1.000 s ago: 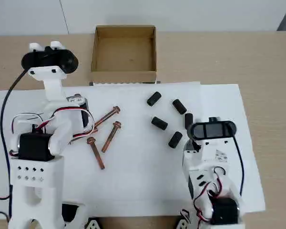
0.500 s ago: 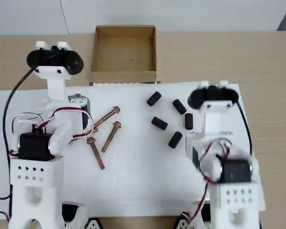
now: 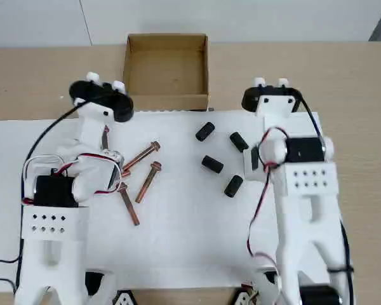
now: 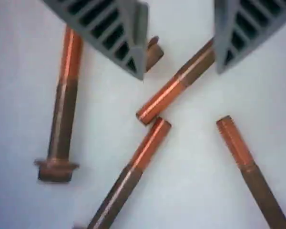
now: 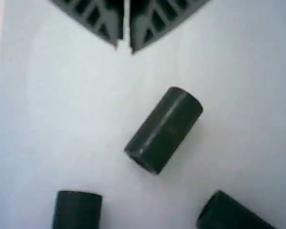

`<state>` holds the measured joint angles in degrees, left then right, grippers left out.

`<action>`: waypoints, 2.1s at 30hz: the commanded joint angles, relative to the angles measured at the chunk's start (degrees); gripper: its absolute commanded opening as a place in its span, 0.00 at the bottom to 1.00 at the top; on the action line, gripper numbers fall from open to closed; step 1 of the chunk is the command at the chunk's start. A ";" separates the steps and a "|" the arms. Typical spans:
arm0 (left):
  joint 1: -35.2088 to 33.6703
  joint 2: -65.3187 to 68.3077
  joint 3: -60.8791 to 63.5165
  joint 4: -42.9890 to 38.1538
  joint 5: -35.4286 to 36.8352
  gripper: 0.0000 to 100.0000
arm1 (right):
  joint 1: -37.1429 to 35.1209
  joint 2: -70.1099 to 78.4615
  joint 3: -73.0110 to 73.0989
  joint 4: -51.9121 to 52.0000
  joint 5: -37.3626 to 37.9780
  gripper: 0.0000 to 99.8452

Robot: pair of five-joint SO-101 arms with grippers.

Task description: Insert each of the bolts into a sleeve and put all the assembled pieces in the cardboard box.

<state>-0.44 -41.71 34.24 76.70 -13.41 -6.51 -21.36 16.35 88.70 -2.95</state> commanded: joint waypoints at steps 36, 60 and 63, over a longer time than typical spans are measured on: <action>0.35 0.09 19.82 -14.77 -4.84 0.17 | -0.66 38.37 -27.25 -2.24 10.73 0.13; 3.69 0.09 20.35 -14.86 -4.84 0.17 | 0.66 49.01 -27.25 -5.32 12.04 0.04; 3.69 0.09 20.35 -14.86 -4.84 0.17 | 0.75 48.66 -27.25 -5.32 12.04 0.01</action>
<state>2.90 -41.71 54.73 63.25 -17.98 -5.45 27.43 -9.85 83.16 8.48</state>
